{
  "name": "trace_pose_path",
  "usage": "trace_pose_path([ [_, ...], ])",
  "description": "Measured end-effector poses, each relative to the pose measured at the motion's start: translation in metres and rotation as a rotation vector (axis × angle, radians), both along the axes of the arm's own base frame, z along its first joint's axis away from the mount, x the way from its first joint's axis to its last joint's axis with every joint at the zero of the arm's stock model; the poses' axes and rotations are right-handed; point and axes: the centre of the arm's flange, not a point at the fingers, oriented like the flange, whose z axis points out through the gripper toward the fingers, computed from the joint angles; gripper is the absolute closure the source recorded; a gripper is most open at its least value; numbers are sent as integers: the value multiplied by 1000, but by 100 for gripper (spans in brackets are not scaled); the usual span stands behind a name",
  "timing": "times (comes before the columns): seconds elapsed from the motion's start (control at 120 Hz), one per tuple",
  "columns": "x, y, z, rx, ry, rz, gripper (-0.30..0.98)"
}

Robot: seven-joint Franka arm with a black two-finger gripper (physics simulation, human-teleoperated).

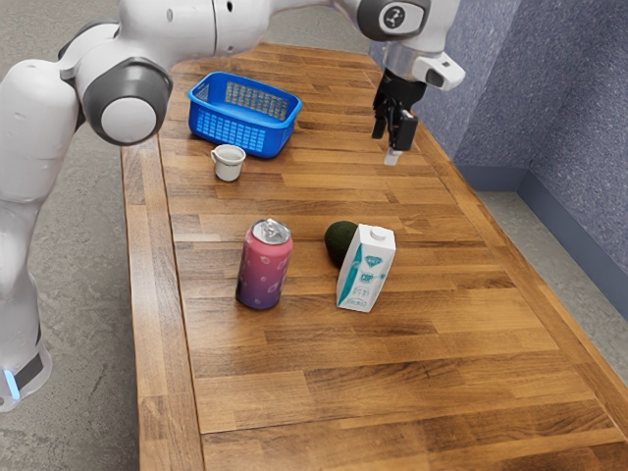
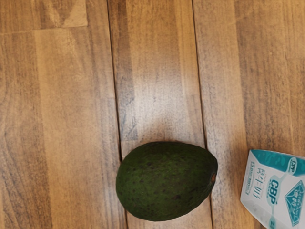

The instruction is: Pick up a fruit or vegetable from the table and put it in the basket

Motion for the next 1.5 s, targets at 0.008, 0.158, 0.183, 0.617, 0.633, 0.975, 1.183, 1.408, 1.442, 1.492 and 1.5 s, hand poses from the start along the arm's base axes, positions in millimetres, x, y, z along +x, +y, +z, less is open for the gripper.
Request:
trace_pose_path([
  [0.008, 0, 0, 0, 0, 0, 0, 0],
  [0.158, 1, 1, -1, 0, 2, 1, 0],
  [0.183, 1, 2, -1, -1, 2, 4, 0],
  [0.617, 3, -2, -5, -37, 1, -58, 0],
  [0.633, 3, -3, -5, -36, 1, -73, 0],
  [0.975, 15, -48, -20, 47, -9, -546, 0],
  [1.183, 23, -37, -60, 61, 8, -728, 0],
  [1.408, 24, -24, -93, 57, 15, -856, 0],
  [1.442, 24, -20, -99, 55, 17, -867, 0],
  [1.492, 25, -17, -105, 53, 18, -887, 0],
  [1.5, 25, -17, -106, 53, 18, -890, 0],
])
